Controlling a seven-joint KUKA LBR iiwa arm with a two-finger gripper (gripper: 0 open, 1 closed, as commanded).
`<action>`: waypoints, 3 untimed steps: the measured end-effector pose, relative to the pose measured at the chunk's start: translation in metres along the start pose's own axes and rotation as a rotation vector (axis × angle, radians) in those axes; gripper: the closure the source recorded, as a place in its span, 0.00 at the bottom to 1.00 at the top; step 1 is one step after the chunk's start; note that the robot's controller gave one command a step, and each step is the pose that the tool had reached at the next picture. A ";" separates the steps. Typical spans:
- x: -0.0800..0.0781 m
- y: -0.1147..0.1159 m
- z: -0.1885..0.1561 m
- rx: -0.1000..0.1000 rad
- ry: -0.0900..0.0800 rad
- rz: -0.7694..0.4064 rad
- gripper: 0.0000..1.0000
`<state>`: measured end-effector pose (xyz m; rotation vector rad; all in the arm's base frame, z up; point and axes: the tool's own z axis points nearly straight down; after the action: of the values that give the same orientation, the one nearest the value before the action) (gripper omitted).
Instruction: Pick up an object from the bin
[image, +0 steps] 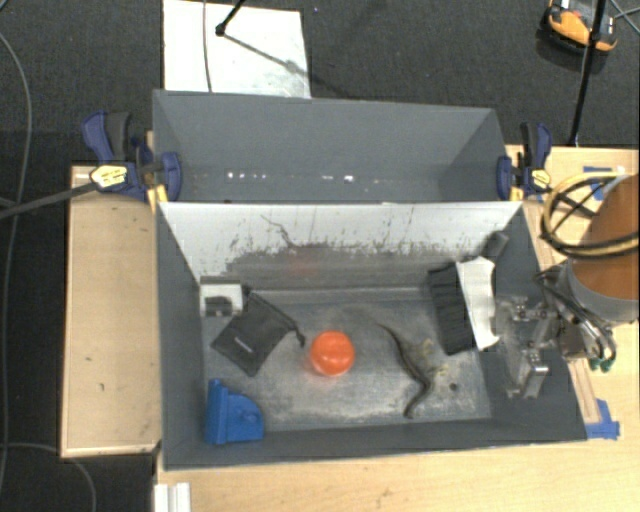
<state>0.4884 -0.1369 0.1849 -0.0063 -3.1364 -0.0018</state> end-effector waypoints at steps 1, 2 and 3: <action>-0.002 0.001 -0.004 0.002 -0.008 -0.006 0.00; 0.002 0.030 0.071 0.002 -0.009 0.009 0.00; 0.005 0.050 0.079 0.000 -0.004 0.206 0.00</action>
Offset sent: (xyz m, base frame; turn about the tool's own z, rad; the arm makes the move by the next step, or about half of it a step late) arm -0.0064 0.0466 -0.1149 0.0148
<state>0.4834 -0.0868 0.1059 -0.3287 -3.1227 -0.0015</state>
